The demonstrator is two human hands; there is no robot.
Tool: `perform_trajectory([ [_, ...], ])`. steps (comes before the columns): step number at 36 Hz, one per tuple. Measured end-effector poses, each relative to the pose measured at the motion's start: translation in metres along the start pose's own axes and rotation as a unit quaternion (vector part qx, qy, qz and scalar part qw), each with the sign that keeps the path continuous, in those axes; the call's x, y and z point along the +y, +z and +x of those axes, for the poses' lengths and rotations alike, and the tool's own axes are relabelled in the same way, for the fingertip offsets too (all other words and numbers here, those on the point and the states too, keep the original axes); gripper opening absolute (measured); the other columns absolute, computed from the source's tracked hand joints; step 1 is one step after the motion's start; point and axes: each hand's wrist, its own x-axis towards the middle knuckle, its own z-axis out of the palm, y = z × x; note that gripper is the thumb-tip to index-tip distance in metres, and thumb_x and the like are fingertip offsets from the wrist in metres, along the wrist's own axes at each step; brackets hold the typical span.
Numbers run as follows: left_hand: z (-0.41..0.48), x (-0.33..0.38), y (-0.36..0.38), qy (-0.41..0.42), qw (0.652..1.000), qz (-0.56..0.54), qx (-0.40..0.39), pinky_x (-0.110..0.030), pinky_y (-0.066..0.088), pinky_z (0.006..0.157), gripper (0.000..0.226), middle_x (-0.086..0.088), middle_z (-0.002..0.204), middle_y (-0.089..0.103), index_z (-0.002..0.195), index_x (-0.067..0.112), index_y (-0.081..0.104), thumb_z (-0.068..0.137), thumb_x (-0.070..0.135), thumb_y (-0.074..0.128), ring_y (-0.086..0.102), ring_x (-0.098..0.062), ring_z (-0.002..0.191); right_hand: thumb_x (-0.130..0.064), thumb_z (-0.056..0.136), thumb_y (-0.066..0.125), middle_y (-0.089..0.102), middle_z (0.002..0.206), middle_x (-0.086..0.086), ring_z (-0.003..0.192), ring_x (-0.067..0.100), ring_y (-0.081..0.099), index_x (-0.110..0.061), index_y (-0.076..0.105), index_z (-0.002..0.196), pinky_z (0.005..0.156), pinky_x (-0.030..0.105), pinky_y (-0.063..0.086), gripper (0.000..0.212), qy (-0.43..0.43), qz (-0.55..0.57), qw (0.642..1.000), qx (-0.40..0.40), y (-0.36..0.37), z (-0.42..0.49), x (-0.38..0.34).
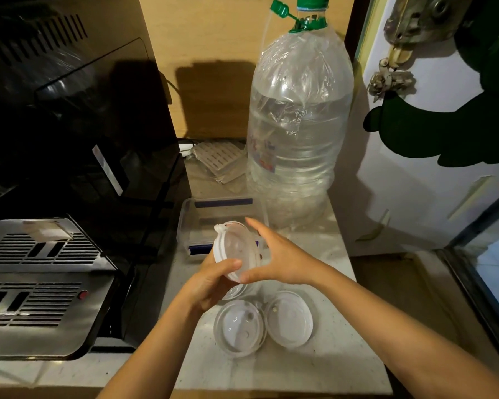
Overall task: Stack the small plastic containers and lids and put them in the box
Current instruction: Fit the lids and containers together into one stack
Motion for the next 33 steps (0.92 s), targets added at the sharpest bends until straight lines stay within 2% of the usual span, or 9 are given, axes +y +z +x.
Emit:
perform_trajectory([
  [2, -0.001, -0.006, -0.005, -0.015, 1.000, 0.005, 0.000, -0.027, 0.058, 0.064, 0.078, -0.007, 0.092, 0.069, 0.112, 0.021, 0.047, 0.042, 0.026, 0.082, 0.070, -0.015, 0.082, -0.043, 0.063, 0.080, 0.015, 0.155, -0.007, 0.137, 0.011, 0.020, -0.034, 0.007, 0.143, 0.100, 0.024, 0.023, 0.108, 0.025, -0.014, 1.000, 0.003, -0.001, -0.003, 0.012],
  [4, -0.002, -0.013, -0.010, -0.027, 1.000, 0.002, -0.004, -0.027, 0.058, 0.063, 0.088, -0.003, 0.087, 0.074, 0.111, 0.023, 0.046, 0.035, 0.036, 0.089, 0.070, -0.016, 0.082, -0.043, 0.063, 0.080, 0.012, 0.155, -0.005, 0.139, 0.013, 0.017, -0.033, 0.007, 0.143, 0.102, 0.025, 0.021, 0.109, 0.049, -0.032, 0.998, -0.007, 0.000, -0.009, 0.025],
  [7, -0.005, -0.024, -0.014, -0.050, 0.999, -0.004, 0.002, -0.033, 0.059, 0.068, 0.097, -0.014, 0.098, 0.067, 0.116, 0.020, 0.044, 0.033, 0.039, 0.090, 0.067, -0.024, 0.089, -0.043, 0.065, 0.079, 0.009, 0.156, -0.003, 0.141, 0.017, 0.014, -0.031, 0.006, 0.144, 0.108, 0.030, 0.022, 0.108, 0.087, -0.076, 0.993, -0.038, 0.006, -0.020, 0.047],
  [10, -0.007, -0.033, -0.018, -0.067, 0.998, 0.003, 0.018, -0.037, 0.059, 0.073, 0.107, -0.011, 0.099, 0.066, 0.122, 0.015, 0.043, 0.030, 0.041, 0.091, 0.066, -0.022, 0.090, -0.046, 0.065, 0.077, 0.005, 0.157, -0.004, 0.141, 0.020, 0.015, -0.032, 0.004, 0.143, 0.109, 0.037, 0.027, 0.108, 0.139, -0.136, 0.979, -0.059, 0.019, -0.032, 0.067],
  [13, -0.010, -0.042, -0.020, -0.083, 0.996, -0.003, 0.027, -0.036, 0.060, 0.071, 0.100, -0.010, 0.104, 0.061, 0.114, 0.024, 0.048, 0.025, 0.040, 0.092, 0.064, -0.023, 0.092, -0.051, 0.062, 0.077, 0.000, 0.157, -0.003, 0.142, 0.023, 0.011, -0.034, 0.003, 0.143, 0.106, 0.040, 0.034, 0.110, 0.169, -0.197, 0.963, -0.073, 0.034, -0.043, 0.081],
  [17, -0.013, -0.050, -0.023, -0.098, 0.995, -0.017, 0.025, -0.032, 0.060, 0.068, 0.094, -0.010, 0.103, 0.059, 0.107, 0.029, 0.051, 0.023, 0.039, 0.093, 0.063, -0.024, 0.092, -0.053, 0.062, 0.076, -0.006, 0.157, -0.001, 0.143, 0.025, 0.008, -0.034, 0.004, 0.143, 0.108, 0.043, 0.030, 0.110, 0.181, -0.237, 0.951, -0.078, 0.052, -0.053, 0.090],
  [23, -0.016, -0.054, -0.023, -0.106, 0.994, -0.028, 0.014, -0.032, 0.059, 0.067, 0.097, -0.013, 0.105, 0.059, 0.112, 0.027, 0.048, 0.027, 0.037, 0.093, 0.063, -0.025, 0.093, -0.046, 0.066, 0.076, 0.002, 0.156, 0.001, 0.141, 0.027, 0.011, -0.031, 0.006, 0.143, 0.105, 0.042, 0.034, 0.105, 0.171, -0.258, 0.949, -0.061, 0.062, -0.055, 0.093],
  [28, -0.018, -0.054, -0.024, -0.102, 0.994, -0.026, 0.010, -0.027, 0.058, 0.063, 0.096, 0.002, 0.081, 0.076, 0.109, 0.025, 0.047, 0.026, 0.038, 0.093, 0.071, -0.015, 0.081, -0.042, 0.066, 0.077, 0.007, 0.155, 0.001, 0.140, 0.026, 0.012, -0.030, 0.007, 0.143, 0.103, 0.041, 0.036, 0.105, 0.183, -0.247, 0.951, -0.046, 0.059, -0.055, 0.095],
  [33, -0.017, -0.055, -0.026, -0.100, 0.994, -0.032, 0.008, -0.033, 0.059, 0.068, 0.095, -0.008, 0.097, 0.068, 0.112, 0.028, 0.048, 0.028, 0.036, 0.093, 0.069, -0.022, 0.089, -0.043, 0.063, 0.079, 0.010, 0.155, 0.000, 0.140, 0.023, 0.013, -0.030, 0.007, 0.143, 0.103, 0.040, 0.036, 0.109, 0.192, -0.215, 0.957, -0.007, 0.042, -0.058, 0.088],
])
